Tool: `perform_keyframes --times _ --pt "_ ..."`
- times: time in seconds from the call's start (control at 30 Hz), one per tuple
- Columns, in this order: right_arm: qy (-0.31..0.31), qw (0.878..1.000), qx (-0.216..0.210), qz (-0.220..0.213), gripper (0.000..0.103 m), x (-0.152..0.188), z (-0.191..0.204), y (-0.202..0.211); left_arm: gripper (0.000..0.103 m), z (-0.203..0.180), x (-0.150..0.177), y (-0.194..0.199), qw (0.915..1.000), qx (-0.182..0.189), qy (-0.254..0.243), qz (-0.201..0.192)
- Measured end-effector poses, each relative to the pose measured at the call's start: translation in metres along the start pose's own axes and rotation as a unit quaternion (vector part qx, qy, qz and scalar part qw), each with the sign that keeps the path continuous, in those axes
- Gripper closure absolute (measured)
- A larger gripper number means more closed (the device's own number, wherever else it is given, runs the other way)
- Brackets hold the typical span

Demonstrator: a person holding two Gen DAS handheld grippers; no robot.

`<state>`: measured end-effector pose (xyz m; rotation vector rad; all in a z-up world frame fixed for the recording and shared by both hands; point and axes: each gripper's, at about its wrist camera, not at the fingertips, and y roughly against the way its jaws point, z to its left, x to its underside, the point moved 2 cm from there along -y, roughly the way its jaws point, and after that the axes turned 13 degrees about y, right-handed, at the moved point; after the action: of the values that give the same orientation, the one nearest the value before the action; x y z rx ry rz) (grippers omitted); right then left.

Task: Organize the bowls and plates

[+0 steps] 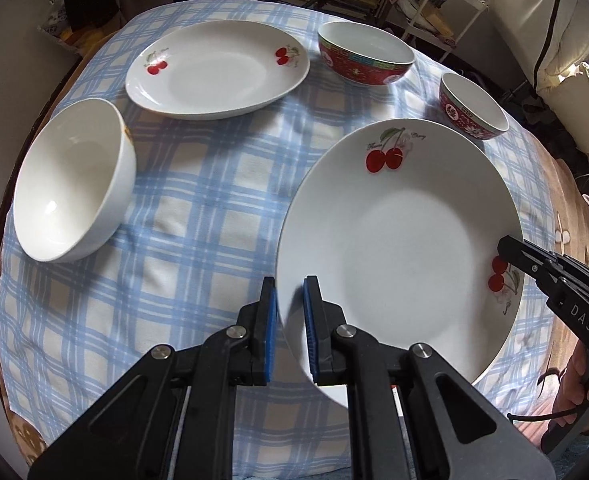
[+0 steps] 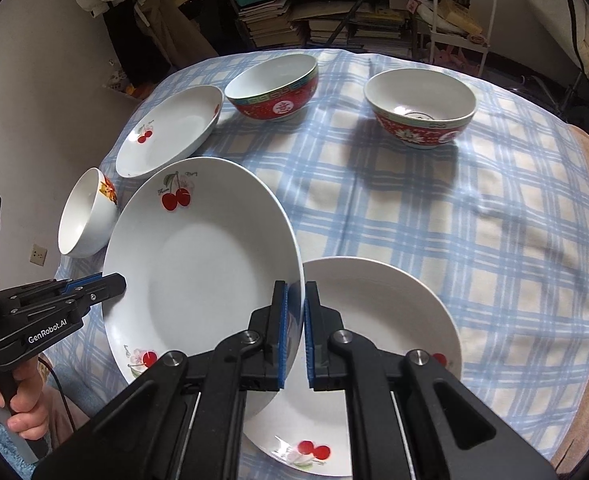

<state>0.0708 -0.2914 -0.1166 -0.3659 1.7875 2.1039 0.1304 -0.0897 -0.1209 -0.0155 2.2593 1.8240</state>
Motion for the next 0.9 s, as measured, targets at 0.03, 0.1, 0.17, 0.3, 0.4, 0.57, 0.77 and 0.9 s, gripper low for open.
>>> perform_keyframes --times 0.03,0.1,0.17,0.3,0.4,0.57,0.77,0.9 --pt "-0.001 1.0 0.004 -0.001 0.094 0.002 -0.005 0.004 0.09 -0.006 0.002 -0.001 1.0 0.001 -0.002 0.003" --pt "-0.001 1.0 0.009 -0.002 0.094 0.006 -0.015 0.009 0.09 -0.018 0.006 -0.002 0.9999 0.001 -0.01 0.005" --pt "-0.006 1.0 0.013 -0.005 0.094 0.012 -0.024 0.015 0.089 -0.03 0.011 -0.004 0.9998 -0.001 -0.018 0.009" --pt "-0.02 1.0 0.013 0.004 0.094 0.023 -0.042 0.019 0.089 -0.049 0.017 -0.014 0.9991 -0.007 -0.035 0.022" --pt "-0.032 0.999 0.012 0.009 0.095 0.031 -0.056 0.019 0.089 -0.059 0.023 -0.022 0.9985 -0.008 -0.044 0.031" --pt "-0.027 0.999 0.006 0.023 0.095 0.047 -0.072 0.016 0.089 -0.076 0.032 -0.033 0.9973 -0.016 -0.058 0.043" --pt "-0.04 0.998 0.016 0.037 0.094 0.054 -0.087 0.006 0.089 -0.092 0.039 -0.045 0.9951 -0.045 -0.069 0.055" --pt "-0.044 0.998 0.017 0.042 0.094 0.057 -0.091 0.003 0.089 -0.097 0.044 -0.048 0.9937 -0.055 -0.076 0.061"
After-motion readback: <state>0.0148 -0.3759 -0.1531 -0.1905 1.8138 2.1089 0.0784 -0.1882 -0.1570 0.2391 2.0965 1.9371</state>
